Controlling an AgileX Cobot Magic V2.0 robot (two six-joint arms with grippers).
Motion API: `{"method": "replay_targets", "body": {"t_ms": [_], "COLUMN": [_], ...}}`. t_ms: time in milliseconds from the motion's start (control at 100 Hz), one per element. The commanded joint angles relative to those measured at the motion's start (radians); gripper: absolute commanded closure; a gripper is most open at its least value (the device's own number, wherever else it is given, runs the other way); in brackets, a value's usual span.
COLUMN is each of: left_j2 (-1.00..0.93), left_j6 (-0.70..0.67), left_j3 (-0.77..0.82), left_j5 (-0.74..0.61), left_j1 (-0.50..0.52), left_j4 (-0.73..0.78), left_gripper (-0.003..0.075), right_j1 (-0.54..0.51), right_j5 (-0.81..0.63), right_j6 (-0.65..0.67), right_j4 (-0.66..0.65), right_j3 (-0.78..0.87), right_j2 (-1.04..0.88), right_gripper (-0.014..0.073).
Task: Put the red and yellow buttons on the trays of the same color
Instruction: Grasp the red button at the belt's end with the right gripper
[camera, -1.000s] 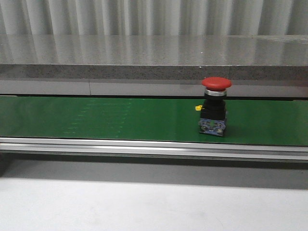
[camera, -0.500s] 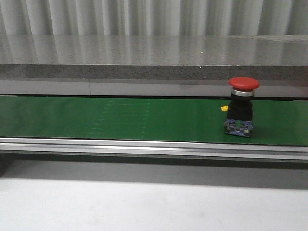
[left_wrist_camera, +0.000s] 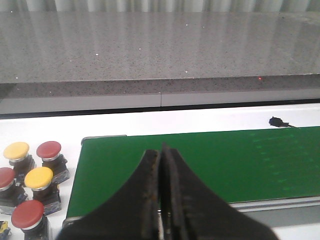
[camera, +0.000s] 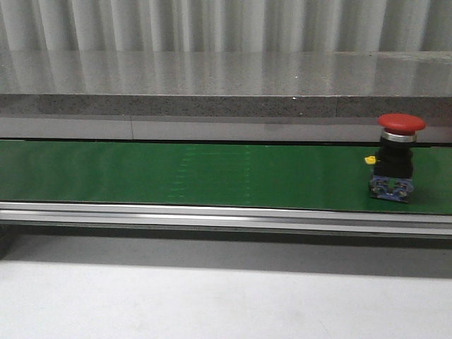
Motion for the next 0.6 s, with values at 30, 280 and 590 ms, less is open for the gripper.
{"method": "replay_targets", "body": {"t_ms": [30, 280, 590], "left_j2": [0.007, 0.007, 0.007], "left_j6": [0.002, 0.002, 0.002], "left_j3": [-0.024, -0.024, -0.024], "left_j5": [-0.067, -0.067, -0.069], "left_j1": [-0.009, -0.009, -0.009], "left_j4": [-0.013, -0.013, -0.013], "left_gripper": [0.0741, 0.0741, 0.0741], "right_j1": [0.097, 0.263, 0.303], "right_j5": [0.014, 0.068, 0.088], "right_j6": [-0.002, -0.031, -0.198], "right_j4": [0.017, 0.025, 0.125], "right_j3": [-0.032, -0.032, -0.032], "right_j2": [-0.029, -0.027, 0.047], "right_gripper": [-0.001, -0.001, -0.001]}}
